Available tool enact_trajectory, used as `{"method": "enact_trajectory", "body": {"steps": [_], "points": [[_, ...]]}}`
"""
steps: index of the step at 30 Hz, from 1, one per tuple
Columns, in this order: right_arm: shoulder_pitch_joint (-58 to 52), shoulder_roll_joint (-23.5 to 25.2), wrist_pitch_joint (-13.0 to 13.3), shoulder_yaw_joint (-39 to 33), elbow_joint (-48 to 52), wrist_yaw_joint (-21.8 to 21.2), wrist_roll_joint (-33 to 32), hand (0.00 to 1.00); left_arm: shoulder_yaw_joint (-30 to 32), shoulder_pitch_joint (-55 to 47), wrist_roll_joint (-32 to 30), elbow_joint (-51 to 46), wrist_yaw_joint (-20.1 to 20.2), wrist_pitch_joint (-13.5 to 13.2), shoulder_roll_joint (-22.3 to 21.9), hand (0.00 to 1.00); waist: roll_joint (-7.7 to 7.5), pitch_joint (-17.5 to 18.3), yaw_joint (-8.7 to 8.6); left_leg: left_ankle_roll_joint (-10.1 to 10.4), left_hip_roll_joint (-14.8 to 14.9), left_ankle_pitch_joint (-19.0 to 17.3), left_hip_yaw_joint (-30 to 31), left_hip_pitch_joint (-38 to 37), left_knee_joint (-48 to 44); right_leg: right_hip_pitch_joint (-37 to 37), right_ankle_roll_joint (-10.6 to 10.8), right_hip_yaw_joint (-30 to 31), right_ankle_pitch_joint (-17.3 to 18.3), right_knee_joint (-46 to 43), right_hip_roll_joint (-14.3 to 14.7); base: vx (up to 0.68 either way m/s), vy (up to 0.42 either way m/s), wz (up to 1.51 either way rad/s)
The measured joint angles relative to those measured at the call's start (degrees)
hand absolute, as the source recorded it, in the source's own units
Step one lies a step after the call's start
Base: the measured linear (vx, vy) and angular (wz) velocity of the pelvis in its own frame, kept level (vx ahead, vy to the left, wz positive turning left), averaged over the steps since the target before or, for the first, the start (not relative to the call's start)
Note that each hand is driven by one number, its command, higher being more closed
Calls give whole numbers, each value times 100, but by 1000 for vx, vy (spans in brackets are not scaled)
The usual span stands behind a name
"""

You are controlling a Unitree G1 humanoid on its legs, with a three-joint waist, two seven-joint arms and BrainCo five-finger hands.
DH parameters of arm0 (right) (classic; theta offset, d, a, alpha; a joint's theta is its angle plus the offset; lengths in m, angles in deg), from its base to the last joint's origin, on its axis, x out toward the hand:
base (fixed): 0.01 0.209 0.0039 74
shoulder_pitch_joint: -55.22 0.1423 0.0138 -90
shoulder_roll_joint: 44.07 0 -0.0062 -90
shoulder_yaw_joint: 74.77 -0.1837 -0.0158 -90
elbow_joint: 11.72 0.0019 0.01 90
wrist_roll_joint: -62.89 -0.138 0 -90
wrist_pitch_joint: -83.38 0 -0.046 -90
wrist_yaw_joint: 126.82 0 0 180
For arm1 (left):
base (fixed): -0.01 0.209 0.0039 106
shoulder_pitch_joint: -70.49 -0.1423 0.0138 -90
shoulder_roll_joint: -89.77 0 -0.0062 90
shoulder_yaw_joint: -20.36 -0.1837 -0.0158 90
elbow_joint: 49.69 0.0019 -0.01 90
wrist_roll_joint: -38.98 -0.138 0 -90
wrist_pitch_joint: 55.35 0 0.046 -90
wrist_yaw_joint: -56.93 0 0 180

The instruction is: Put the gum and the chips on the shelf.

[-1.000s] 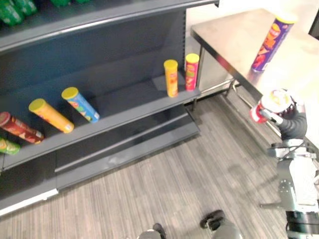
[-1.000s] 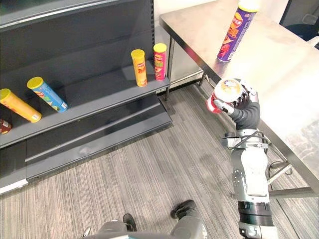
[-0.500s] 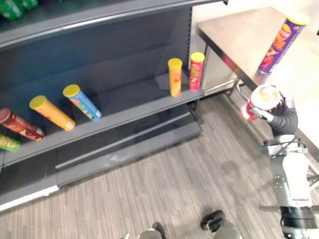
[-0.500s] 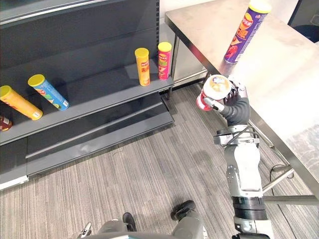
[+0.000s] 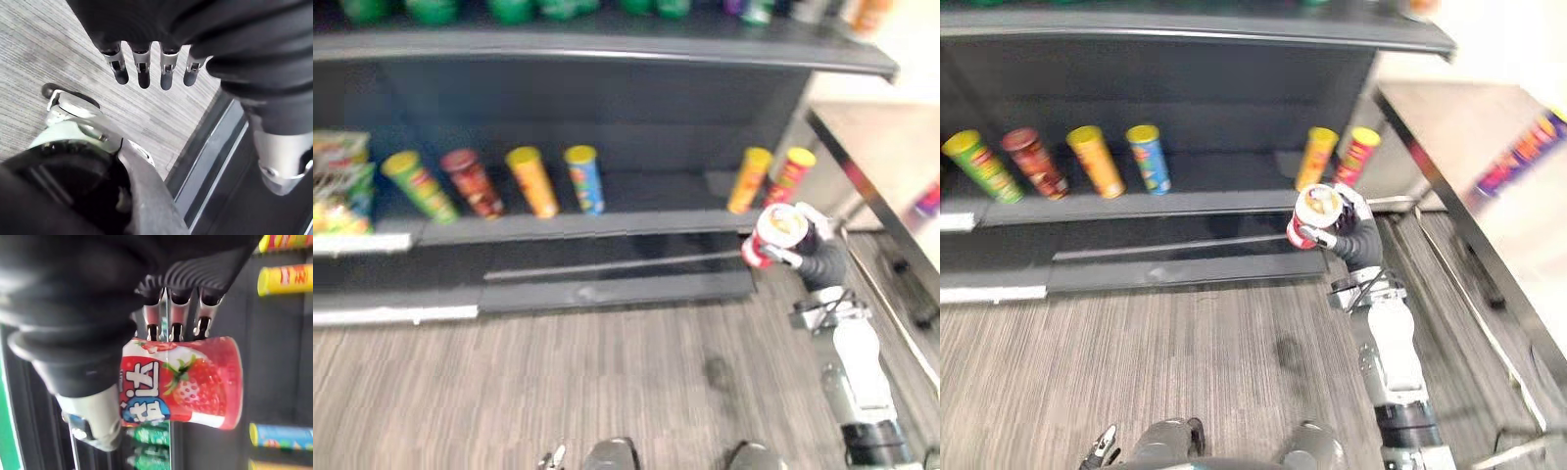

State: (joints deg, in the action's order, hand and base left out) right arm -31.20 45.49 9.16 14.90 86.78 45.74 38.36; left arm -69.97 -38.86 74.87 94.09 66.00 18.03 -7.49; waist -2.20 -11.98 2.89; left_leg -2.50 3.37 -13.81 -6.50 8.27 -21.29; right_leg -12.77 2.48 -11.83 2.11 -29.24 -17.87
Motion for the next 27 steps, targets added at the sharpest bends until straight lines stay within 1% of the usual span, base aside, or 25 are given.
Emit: {"method": "enact_trajectory", "body": {"steps": [1, 2, 3, 4, 5, 6, 8, 9, 10, 14, 17, 18, 19, 20, 21, 23, 27], "points": [[-58, -1, 50, 8, 74, 34, -2, 100, -29, 9, -35, 0, 7, 48, 41, 0, -55, -11, -32, 47, -90, 42, 79, 59, -28, -2, 44, 129, 29, 95, 80, 20, -20, 188], [-125, -2, 168, 24, 169, 54, -4, 100, -94, 11, -49, 19, 14, 126, 70, 0, -119, -10, -66, 50, -253, 73, 151, 150, -119, -7, 115, 295, -20, 351, 157, 50, -48, 146], [-133, -19, 255, 31, 206, 29, -9, 100, -136, 14, -31, 31, 14, 168, 71, 0, -92, -31, -61, 53, -356, 41, 265, 195, -268, 56, 194, 372, -7, 480, 157, 60, -48, 115], [-126, -6, 272, 40, 206, 5, -10, 100, -169, 0, -10, 29, 19, 178, 48, 0, 0, -18, -35, 69, -345, 13, 316, 253, -350, 109, 245, 482, -19, 559, 214, 62, -2, 56], [-98, 34, 338, 73, 214, -48, -17, 100, -185, -8, -5, 24, 29, 185, 34, 0, 96, -24, -8, 94, -324, -3, 373, 396, -433, 117, 247, 592, -17, 716, 310, 36, 21, 14], [-74, 60, 338, 78, 214, -77, -17, 100, -177, 5, -4, 20, 29, 190, 31, 0, 99, -36, -1, 98, -311, 0, 375, 468, -443, 106, 250, 593, -15, 789, 348, 0, 0, 0], [-82, 83, 338, 77, 210, -145, -57, 100, -152, 65, -2, -3, 29, 216, 27, 0, 69, -125, 28, 159, -195, 24, 337, 537, -466, 161, 250, 579, -15, 1080, 494, 6, -65, -18], [-90, 84, 338, 75, 210, -150, -81, 100, -152, 81, -4, -7, 31, 214, 20, 0, 56, -138, 18, 182, -173, 35, 342, 515, -440, 216, 250, 567, -15, 1153, 522, 3, -90, -15], [-92, 87, 354, 74, 211, -148, -117, 100, -145, 108, -16, -9, 57, 183, 32, 0, 8, -171, 4, 254, -133, 81, 341, 418, -298, 318, 249, 549, -16, 1313, 579, -5, -94, -7], [-93, 140, 406, 64, 207, -132, -133, 100, -94, 118, -13, -7, 63, 77, 36, 0, -30, -198, -108, 418, -23, 215, 379, 402, -54, 391, 249, 537, -16, 1628, 690, -24, -104, -4], [-96, 181, 436, 46, 206, -136, -128, 100, -36, 131, 1, -9, 68, 45, 30, 0, -67, -247, -115, 521, 39, 335, 375, 357, 192, 402, 256, 558, -10, 1787, 771, -52, -123, -8], [-106, 181, 444, 27, 206, -140, -127, 100, 9, 133, 1, -10, 71, 44, 31, 0, -97, -265, -119, 544, 50, 378, 376, 353, 288, 407, 323, 579, 38, 1851, 788, -63, -125, -5], [-106, 180, 445, 11, 206, -137, -122, 100, 28, 137, 0, -8, 67, 44, 28, 0, -105, -275, -127, 553, 57, 404, 378, 351, 324, 404, 356, 581, 61, 1869, 793, -58, -121, 1], [-118, 182, 445, -37, 193, -132, -118, 100, 32, 140, -1, -7, 62, 43, 16, 0, -86, -292, -147, 579, 107, 470, 376, 341, 387, 398, 341, 572, 70, 1880, 837, -40, -111, 3], [-154, 182, 445, -81, 185, -126, -115, 100, 35, 139, -3, -7, 57, 40, 15, 0, -89, -294, -151, 598, 146, 521, 372, 316, 485, 397, 296, 571, 97, 1917, 883, -35, -109, 2], [-189, 183, 445, -147, 184, -97, -106, 100, 70, 139, -5, -6, 27, 38, 11, 0, -113, -308, -175, 676, 182, 626, 362, 251, 635, 390, 281, 563, 105, 1924, 918, -13, -92, 0], [-262, 184, 445, -189, 184, 93, -53, 100, 96, 138, 5, -5, 18, 61, 22, 0, -146, -326, -266, 735, 214, 764, 364, 143, 867, 381, 284, 542, 103, 1923, 959, 23, -52, 1]]}}
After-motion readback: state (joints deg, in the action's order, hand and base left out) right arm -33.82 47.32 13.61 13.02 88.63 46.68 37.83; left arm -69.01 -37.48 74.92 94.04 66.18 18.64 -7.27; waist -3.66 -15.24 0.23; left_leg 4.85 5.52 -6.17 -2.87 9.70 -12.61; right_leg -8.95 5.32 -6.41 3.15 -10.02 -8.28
